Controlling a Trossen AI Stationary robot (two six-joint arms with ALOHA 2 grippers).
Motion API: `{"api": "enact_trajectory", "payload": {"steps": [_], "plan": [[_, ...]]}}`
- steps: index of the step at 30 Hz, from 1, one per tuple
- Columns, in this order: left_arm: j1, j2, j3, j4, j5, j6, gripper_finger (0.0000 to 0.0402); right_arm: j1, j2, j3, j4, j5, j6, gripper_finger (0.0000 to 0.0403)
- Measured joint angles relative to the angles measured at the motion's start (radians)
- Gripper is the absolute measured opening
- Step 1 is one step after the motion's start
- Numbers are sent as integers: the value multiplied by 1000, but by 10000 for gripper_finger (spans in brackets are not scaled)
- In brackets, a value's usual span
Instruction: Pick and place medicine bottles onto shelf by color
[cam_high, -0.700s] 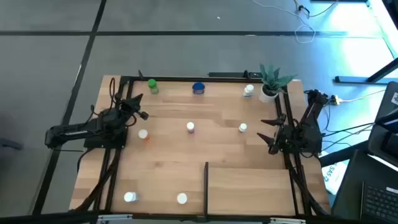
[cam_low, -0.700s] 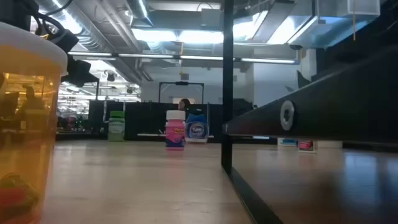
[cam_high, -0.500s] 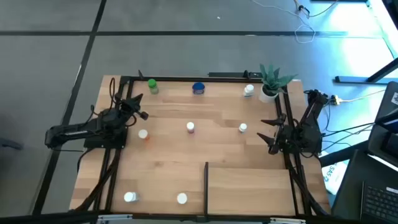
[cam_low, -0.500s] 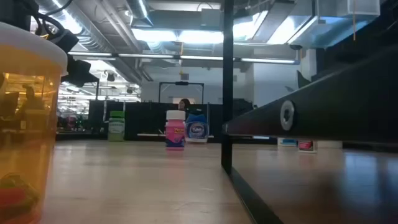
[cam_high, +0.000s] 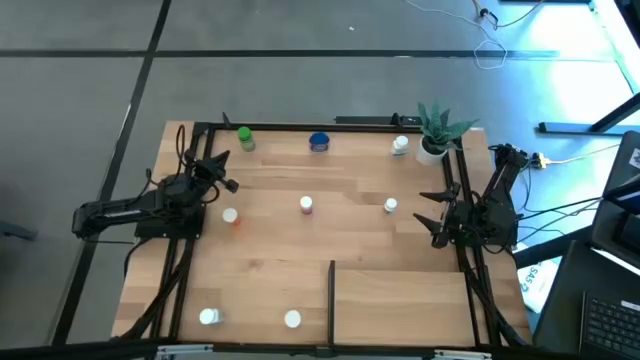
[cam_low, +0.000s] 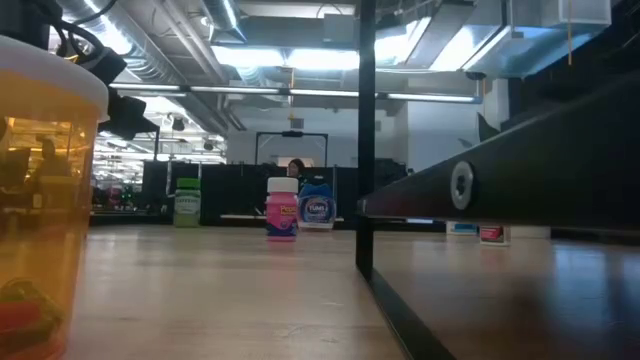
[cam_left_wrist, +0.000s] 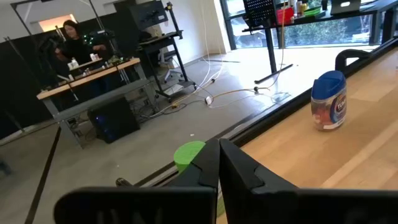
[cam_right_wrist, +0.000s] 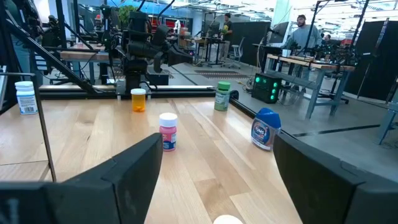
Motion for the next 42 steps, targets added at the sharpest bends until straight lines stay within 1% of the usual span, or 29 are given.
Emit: {"api": "enact_trajectory", "payload": {"steps": [15, 21, 42], "plan": [[0, 0, 0, 0, 0, 0, 0, 0, 0, 0, 0, 0, -2, 307], [0, 0, 0, 0, 0, 0, 0, -1, 0, 0, -9, 1, -204, 307], [0, 0, 0, 0, 0, 0, 0, -1, 0, 0, -8, 0, -202, 307]]}}
